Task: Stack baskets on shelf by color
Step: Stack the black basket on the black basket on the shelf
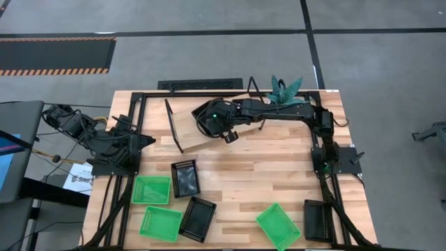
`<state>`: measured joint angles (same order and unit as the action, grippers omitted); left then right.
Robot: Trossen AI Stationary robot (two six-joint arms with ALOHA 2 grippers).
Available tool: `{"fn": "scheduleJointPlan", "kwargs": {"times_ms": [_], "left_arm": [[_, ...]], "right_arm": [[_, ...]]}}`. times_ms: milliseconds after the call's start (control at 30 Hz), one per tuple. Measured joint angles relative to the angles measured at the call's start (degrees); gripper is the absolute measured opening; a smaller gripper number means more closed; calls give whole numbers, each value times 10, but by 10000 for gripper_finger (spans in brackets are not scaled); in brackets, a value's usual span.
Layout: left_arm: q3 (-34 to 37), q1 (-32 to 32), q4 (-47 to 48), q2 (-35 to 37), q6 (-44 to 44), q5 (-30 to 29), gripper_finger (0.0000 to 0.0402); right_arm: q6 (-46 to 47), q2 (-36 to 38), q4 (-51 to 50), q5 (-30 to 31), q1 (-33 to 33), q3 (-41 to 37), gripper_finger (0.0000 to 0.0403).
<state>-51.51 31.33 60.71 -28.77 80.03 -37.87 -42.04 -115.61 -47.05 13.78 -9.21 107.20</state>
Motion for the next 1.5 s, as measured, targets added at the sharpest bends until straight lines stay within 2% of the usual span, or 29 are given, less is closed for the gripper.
{"fn": "scheduleJointPlan", "kwargs": {"times_ms": [200,333,433,533,733,900,1167,1367,1500], "left_arm": [[0,0,-1,0,1,0,226],[0,0,-1,0,2,6,226],[0,0,0,0,2,7,226],[0,0,0,0,1,6,226],[0,0,0,0,1,6,226],[0,0,0,0,0,6,226],[0,0,0,0,1,6,226],[0,0,-1,0,1,6,226],[0,0,-1,0,3,6,226]], "right_arm": [[17,0,-4,19,7,1,136],[71,5,-1,22,15,26,130],[122,7,-1,55,18,46,123],[167,2,-6,58,16,46,117],[232,1,7,59,16,-17,116],[240,0,7,58,22,-64,116],[263,6,7,61,33,-35,116],[316,4,-13,179,10,-8,116],[394,-1,-66,187,-21,-9,116]]}}
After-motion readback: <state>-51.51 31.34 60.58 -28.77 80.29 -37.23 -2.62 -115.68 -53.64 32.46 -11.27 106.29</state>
